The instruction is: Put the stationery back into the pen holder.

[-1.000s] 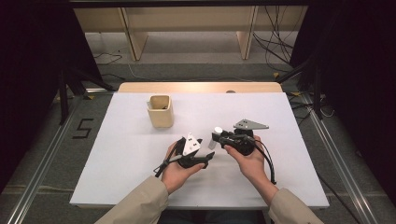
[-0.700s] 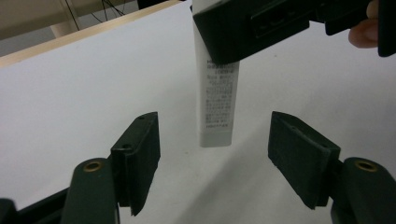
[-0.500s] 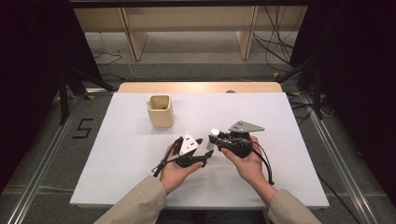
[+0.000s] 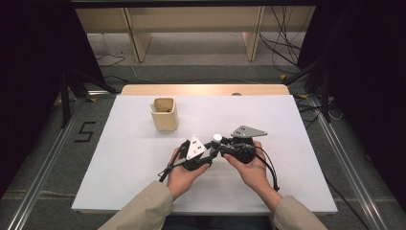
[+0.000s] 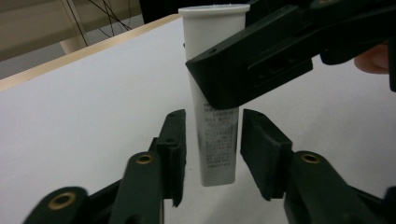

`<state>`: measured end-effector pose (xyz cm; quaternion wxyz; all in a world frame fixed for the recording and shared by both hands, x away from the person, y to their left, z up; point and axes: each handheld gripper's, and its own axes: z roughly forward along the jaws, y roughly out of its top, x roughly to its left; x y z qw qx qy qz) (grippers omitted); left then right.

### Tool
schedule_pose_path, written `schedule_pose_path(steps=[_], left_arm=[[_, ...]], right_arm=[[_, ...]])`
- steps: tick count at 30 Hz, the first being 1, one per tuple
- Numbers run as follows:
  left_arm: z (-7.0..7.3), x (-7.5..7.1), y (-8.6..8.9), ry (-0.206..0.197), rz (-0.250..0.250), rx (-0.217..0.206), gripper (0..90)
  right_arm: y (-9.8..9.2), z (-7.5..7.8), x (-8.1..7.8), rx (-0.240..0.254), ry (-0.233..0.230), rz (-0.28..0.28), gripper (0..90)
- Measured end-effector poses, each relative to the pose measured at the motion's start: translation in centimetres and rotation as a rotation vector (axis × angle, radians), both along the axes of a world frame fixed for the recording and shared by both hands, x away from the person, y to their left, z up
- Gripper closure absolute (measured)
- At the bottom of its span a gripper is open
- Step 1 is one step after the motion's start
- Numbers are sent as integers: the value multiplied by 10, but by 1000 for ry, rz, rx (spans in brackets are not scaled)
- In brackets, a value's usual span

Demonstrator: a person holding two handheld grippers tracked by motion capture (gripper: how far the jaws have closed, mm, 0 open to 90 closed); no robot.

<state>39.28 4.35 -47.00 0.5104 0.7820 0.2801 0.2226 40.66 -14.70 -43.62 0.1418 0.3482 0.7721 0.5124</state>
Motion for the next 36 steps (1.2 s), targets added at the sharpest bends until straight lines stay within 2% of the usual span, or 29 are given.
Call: schedule_pose_path(steps=[2,6,7,10,14,19,24,27,36], left_arm=[[0,-1,-1,-3,12,-8,689],[1,0,0,11,24,-2,704],[1,1,1,16,28,-4,705],[2,4,8,31,48,-5,706],[6,10,21,42,88,-37,706],[18,18,39,17,136,-59,706],[35,27,58,-16,188,-82,706],[44,36,72,-28,228,-101,706],[65,63,102,-73,325,-102,706]], right_arm=[[1,0,0,5,0,2,671],[0,0,0,25,7,-1,649],[-1,1,0,41,11,1,580],[-5,5,0,80,0,-23,459],[-15,11,0,114,-33,-48,359],[-25,7,2,66,-19,-79,316],[-30,2,6,-19,-6,-93,282],[-34,-1,7,-41,0,-99,281],[-46,-9,5,-85,12,-115,265]])
